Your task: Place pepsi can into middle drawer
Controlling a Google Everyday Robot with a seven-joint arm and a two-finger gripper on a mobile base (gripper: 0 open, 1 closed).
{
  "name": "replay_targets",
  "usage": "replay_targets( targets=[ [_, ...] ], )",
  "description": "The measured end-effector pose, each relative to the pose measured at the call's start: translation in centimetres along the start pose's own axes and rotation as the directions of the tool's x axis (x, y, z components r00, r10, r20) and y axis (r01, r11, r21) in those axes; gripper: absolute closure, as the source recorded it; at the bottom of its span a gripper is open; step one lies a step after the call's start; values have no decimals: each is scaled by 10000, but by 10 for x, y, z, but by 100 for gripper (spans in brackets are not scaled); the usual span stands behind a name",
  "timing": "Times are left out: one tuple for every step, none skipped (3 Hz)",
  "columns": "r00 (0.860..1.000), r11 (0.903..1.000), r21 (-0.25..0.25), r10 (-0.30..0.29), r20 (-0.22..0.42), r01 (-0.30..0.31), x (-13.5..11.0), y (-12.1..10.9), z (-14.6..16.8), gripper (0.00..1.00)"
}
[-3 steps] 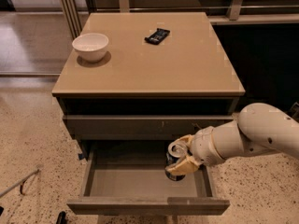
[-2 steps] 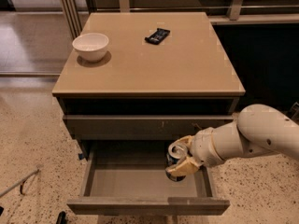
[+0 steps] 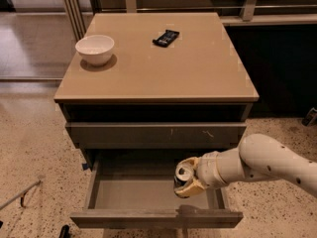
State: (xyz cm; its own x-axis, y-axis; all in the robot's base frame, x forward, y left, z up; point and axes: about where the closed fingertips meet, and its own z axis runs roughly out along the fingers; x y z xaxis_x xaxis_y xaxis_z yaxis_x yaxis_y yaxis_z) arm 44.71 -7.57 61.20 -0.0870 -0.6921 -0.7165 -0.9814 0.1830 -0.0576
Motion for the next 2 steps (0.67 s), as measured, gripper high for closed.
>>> replay_targets(
  targets=[
    [9987,9998,207,-78,496,68,43,-17,50,100],
    [9958,9995,-133,304,862,-294,63,-9,81,100]
  ],
)
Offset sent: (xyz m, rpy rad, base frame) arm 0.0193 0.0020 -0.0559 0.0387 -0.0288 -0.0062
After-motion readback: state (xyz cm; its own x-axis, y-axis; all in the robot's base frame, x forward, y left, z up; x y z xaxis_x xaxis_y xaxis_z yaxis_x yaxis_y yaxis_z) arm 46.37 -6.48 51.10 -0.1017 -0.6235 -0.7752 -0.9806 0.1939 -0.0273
